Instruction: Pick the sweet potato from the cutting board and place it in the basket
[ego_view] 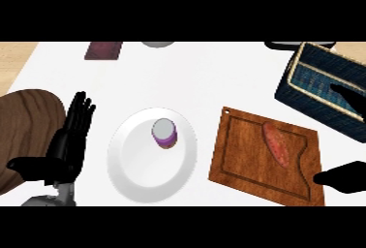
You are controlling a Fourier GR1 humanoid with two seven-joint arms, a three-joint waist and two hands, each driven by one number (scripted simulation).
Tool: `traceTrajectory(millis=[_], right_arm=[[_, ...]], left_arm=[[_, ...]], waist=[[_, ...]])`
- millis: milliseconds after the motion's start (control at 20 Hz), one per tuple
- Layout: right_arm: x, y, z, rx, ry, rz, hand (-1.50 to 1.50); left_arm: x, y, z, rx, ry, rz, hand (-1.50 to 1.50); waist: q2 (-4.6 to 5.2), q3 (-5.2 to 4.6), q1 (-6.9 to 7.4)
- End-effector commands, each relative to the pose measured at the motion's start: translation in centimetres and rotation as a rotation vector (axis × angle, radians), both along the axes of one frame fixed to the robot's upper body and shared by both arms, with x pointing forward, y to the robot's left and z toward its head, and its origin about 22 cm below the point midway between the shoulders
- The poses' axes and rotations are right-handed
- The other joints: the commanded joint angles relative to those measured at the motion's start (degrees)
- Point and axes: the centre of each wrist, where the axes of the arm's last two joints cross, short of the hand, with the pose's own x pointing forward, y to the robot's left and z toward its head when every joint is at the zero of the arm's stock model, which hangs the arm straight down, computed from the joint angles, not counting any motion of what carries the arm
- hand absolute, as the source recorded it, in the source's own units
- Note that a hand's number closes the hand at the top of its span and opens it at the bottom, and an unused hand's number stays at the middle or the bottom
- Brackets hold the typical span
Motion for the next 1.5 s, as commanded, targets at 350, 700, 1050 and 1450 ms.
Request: traceTrajectory(millis=[350,700,1050,1450], right_arm=[[2.0,1.9,3.3,-0.062,0.185,-0.04,-1.5],[3.2,1.0,0.2,-0.086,0.235,-0.081,-1.5],[0.0,2.5,-4.3,-0.036,0.223,-0.065,-1.5],[3.8,2.4,-4.8,-0.03,0.211,-0.038,-1.5]], left_arm=[[0.6,-1.9,-0.4,-0.019,-0.005,-0.028,0.0],[0.5,-0.3,-0.6,-0.018,0.007,-0.004,0.0],[0.1,0.4,0.8,0.004,-0.007,0.003,0.0],[0.5,0.2,-1.2,-0.028,-0.001,-0.022,0.0]], waist=[[0.36,0.22,0.54],[0.34,0.29,0.29],[0.18,0.33,-0.2],[0.3,0.31,0.23]])
